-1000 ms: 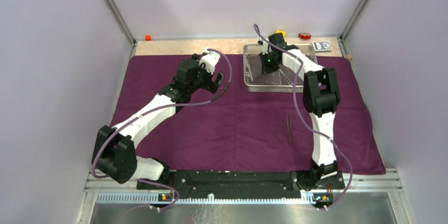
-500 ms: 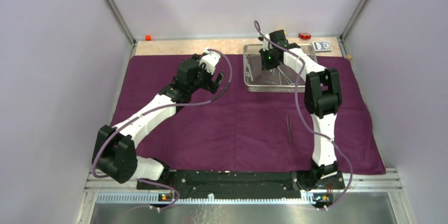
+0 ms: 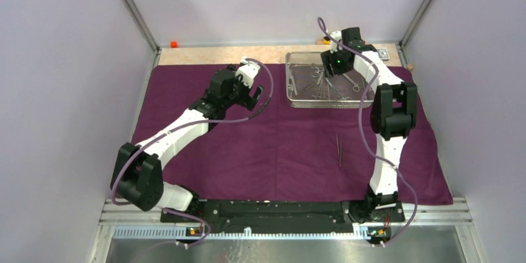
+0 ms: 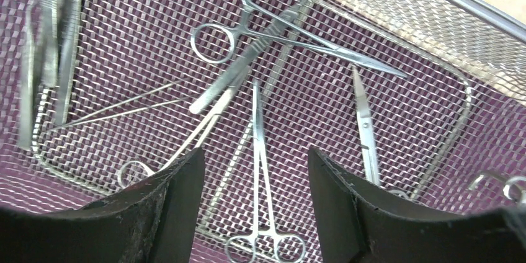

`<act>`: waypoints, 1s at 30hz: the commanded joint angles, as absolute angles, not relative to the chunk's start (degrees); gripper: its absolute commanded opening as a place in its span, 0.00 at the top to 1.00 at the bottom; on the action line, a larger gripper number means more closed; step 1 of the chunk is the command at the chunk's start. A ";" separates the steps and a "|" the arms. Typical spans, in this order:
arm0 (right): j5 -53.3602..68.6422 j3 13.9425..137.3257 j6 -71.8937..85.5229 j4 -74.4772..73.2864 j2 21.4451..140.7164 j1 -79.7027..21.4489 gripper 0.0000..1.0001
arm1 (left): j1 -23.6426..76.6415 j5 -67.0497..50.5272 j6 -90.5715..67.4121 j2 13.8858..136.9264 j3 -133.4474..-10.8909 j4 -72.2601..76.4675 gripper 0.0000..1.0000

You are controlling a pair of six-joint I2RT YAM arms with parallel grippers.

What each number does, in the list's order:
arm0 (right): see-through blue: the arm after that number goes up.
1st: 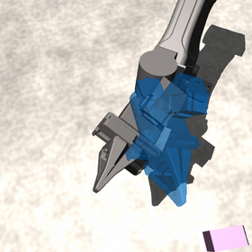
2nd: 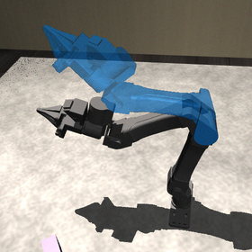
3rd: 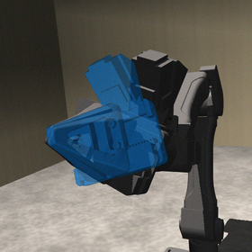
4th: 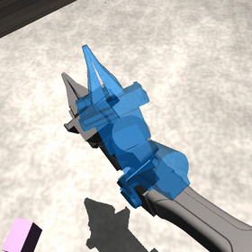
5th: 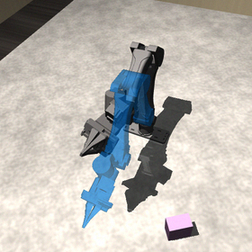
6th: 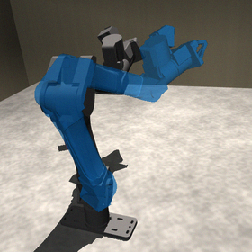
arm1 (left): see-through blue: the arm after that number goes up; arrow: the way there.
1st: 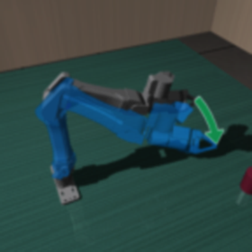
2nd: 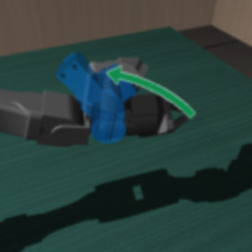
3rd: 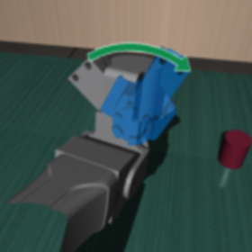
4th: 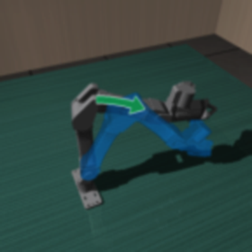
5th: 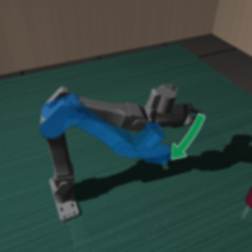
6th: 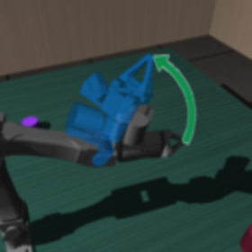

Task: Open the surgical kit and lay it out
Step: Pick up the medical item from the container.

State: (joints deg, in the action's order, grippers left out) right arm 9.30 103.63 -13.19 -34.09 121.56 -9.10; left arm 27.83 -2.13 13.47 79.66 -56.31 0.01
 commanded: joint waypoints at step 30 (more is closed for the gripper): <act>9.75 118.65 -27.20 -47.34 137.57 -7.79 0.66 | 27.33 -3.58 14.06 85.36 -61.13 3.07 0.01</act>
State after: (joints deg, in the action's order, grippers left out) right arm 9.37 116.09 -25.41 -44.77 134.85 -8.40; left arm 27.62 -2.61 13.65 84.93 -58.70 0.01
